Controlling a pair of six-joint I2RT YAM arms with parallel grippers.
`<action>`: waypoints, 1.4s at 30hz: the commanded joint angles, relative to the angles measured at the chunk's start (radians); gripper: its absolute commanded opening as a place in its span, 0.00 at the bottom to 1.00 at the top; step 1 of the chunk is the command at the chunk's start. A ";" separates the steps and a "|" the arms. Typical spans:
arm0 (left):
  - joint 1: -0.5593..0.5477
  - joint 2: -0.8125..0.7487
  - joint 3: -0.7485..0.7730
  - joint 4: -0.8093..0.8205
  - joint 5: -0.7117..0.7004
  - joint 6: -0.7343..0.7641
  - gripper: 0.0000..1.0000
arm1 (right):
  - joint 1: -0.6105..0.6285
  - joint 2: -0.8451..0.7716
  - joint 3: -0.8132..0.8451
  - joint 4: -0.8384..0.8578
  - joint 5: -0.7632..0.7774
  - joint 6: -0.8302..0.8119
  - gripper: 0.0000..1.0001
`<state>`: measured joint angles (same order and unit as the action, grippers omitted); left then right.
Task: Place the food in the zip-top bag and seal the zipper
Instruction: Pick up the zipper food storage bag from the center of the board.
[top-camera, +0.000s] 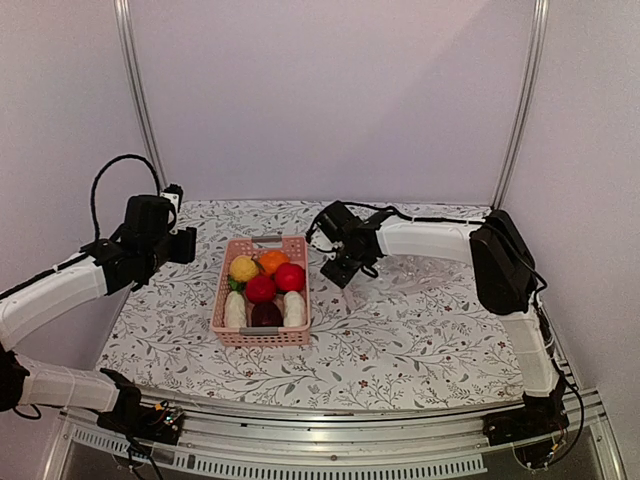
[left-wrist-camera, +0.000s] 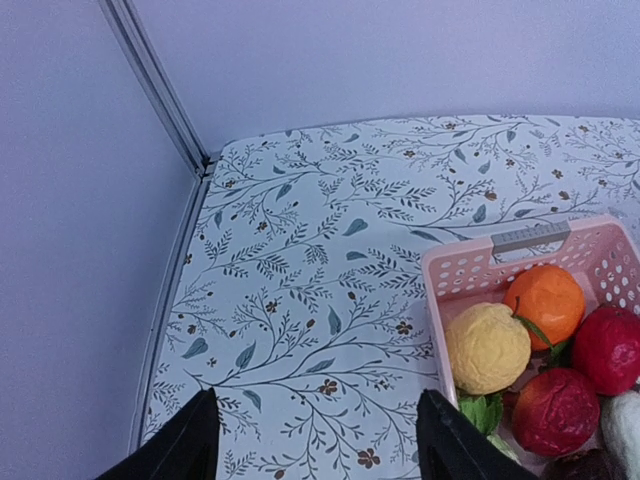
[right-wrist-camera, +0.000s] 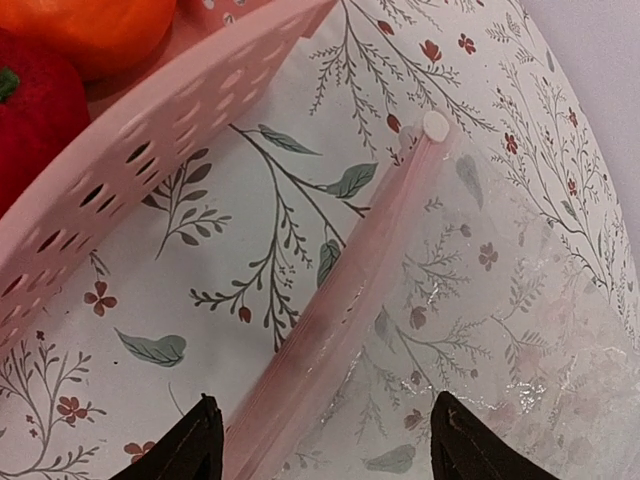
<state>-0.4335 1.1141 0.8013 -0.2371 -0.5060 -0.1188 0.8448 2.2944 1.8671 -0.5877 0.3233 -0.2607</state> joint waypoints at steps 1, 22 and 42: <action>0.012 -0.020 -0.016 0.013 -0.011 0.016 0.67 | 0.009 0.035 0.048 -0.021 0.067 0.049 0.70; 0.012 -0.044 -0.020 0.010 -0.024 0.038 0.67 | -0.010 0.145 0.083 -0.010 0.306 0.023 0.36; -0.040 -0.047 0.003 0.097 0.333 -0.097 0.58 | -0.097 -0.599 -0.521 0.301 0.085 -0.142 0.02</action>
<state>-0.4389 1.0565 0.7822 -0.1806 -0.3115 -0.1394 0.7815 1.8126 1.4452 -0.3954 0.5358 -0.4046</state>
